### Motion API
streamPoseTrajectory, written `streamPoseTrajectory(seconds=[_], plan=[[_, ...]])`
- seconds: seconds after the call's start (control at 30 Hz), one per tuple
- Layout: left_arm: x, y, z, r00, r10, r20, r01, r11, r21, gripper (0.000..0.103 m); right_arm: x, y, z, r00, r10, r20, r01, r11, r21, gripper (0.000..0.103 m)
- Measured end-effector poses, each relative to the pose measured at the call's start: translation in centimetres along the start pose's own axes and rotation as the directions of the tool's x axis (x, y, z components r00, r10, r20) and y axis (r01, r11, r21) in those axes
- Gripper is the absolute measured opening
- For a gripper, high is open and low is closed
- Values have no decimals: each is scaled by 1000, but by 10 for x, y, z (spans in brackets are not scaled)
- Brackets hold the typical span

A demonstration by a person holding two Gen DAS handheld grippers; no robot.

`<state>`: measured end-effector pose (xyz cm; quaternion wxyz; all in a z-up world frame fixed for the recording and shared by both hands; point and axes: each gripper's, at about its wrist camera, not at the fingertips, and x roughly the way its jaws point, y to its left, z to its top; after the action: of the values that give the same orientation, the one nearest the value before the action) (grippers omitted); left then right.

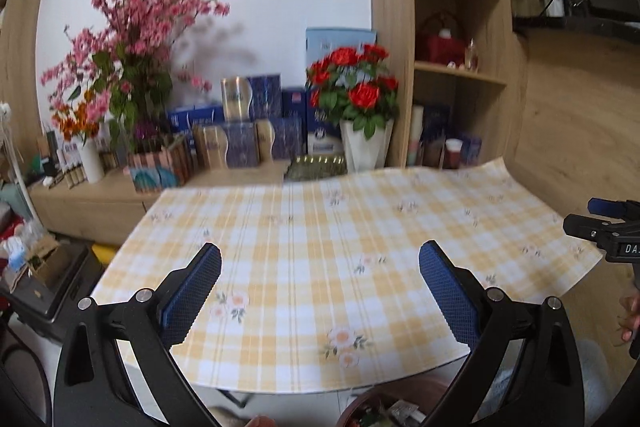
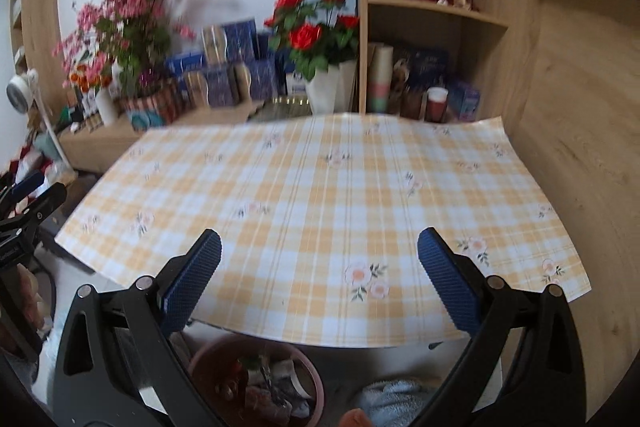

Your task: Collect trash

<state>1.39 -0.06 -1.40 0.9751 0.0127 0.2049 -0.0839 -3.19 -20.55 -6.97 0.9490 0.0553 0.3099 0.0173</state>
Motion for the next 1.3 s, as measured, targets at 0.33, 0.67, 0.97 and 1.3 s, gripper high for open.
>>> streamPoseTrajectory(seconds=[0.33, 0.67, 0.97, 1.3], plan=[[-19, -7, 25, 999, 22, 27, -22, 1000, -10, 97, -21, 8, 8, 999, 16, 47, -15, 1000, -20, 97], [-22, -11, 22, 997, 77, 32, -77, 997, 20, 97, -24, 12, 7, 998, 15, 53, -14, 1000, -25, 97], [-23, -12, 22, 996, 80, 32, -81, 996, 27, 97, -25, 12, 10, 998, 17, 57, -15, 999, -31, 97], [-25, -9, 21, 997, 74, 17, -74, 997, 14, 97, -30, 15, 14, 997, 20, 72, -18, 999, -41, 97]])
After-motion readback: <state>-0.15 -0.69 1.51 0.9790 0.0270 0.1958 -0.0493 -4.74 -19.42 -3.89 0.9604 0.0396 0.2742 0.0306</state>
